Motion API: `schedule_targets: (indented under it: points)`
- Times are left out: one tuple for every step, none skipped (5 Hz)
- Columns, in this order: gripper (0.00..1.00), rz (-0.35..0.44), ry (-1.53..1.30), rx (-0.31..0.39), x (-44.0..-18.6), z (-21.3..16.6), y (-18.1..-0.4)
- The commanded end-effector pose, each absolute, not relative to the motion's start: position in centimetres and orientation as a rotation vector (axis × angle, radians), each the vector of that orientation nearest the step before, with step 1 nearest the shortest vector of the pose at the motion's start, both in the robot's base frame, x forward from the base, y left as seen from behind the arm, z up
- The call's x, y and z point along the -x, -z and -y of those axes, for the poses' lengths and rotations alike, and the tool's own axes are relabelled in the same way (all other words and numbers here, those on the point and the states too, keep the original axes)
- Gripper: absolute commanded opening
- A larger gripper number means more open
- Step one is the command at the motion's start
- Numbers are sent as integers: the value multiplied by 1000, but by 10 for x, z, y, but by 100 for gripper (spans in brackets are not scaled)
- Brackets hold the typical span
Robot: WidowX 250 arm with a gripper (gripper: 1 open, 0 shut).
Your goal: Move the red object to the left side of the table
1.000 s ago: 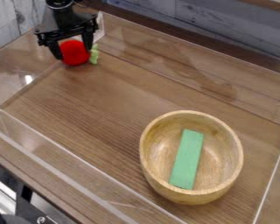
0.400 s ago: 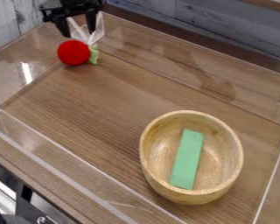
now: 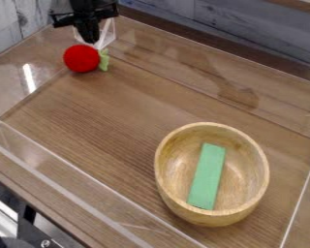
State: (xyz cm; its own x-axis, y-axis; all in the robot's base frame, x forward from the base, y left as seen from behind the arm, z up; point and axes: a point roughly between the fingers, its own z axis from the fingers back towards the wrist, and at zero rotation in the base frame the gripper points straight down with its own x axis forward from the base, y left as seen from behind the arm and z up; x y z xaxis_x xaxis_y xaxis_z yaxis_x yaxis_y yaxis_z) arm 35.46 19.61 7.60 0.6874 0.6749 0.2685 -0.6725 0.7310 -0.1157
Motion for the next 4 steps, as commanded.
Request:
schedule_targets:
  points:
    - [0, 365, -747, -7, -361, -203, -98]
    - [0, 361, -733, -9, -368, -192, -96]
    - [0, 356, -722, -10, -375, -180, -94]
    - [0, 348, -662, -5, -374, -191, -87]
